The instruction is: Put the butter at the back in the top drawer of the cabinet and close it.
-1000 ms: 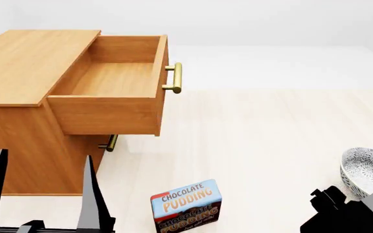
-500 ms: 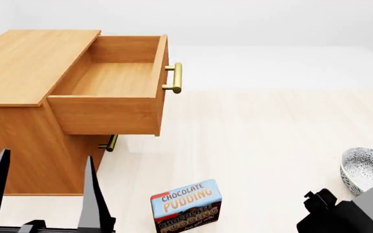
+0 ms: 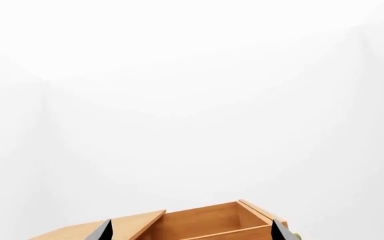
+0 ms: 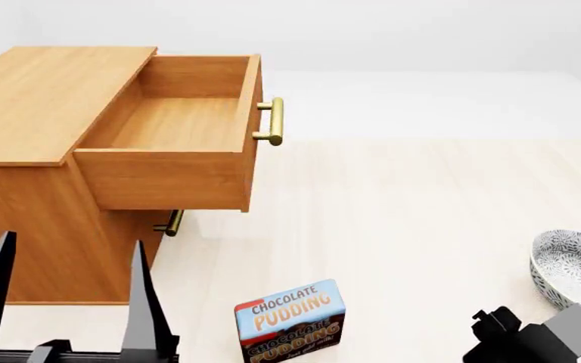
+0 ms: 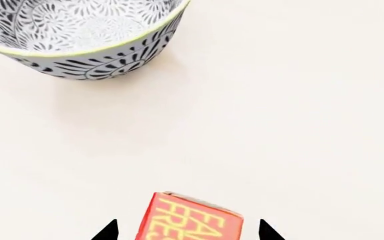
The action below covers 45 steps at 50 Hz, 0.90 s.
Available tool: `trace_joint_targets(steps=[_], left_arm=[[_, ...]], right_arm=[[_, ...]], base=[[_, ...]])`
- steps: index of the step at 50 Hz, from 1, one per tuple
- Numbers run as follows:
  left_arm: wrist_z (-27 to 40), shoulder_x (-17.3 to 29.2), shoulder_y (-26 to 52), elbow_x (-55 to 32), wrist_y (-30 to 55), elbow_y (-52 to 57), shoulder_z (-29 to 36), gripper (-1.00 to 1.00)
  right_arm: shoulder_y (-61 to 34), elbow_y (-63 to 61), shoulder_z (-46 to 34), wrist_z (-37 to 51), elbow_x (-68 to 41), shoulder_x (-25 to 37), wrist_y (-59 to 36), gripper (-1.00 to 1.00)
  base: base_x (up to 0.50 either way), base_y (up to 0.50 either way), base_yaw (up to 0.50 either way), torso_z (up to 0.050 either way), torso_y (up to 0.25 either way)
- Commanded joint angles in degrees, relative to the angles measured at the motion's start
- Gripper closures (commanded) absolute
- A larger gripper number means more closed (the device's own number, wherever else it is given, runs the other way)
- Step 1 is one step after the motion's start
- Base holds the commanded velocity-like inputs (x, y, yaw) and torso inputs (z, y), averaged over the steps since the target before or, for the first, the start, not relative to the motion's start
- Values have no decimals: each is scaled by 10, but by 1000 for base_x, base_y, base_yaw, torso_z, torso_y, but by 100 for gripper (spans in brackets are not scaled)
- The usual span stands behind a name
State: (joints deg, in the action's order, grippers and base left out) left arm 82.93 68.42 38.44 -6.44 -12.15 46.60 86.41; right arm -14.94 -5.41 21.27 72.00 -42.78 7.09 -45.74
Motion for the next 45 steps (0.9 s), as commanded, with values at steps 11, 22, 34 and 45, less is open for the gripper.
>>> trace_joint_targets(steps=[11, 22, 34, 45], left_arm=[[-5, -1, -5, -5, 10, 7, -10, -100], [-7, -3, -8, -7, 15, 8, -14, -100], [-10, -5, -11, -9, 21, 12, -19, -100], [-11, -6, -18, -8, 16, 6, -21, -100]], right_arm=[[12, 32, 0, -18, -4, -1, 24, -100], [12, 48, -3, -26, -6, -1, 32, -100], [15, 39, -1, -22, -12, -1, 36, 100], [18, 21, -21, -25, -5, 7, 38, 100]], base=[[0, 0, 0, 0, 0], [0, 0, 0, 0, 0], [0, 0, 0, 0, 0], [0, 0, 0, 0, 0]])
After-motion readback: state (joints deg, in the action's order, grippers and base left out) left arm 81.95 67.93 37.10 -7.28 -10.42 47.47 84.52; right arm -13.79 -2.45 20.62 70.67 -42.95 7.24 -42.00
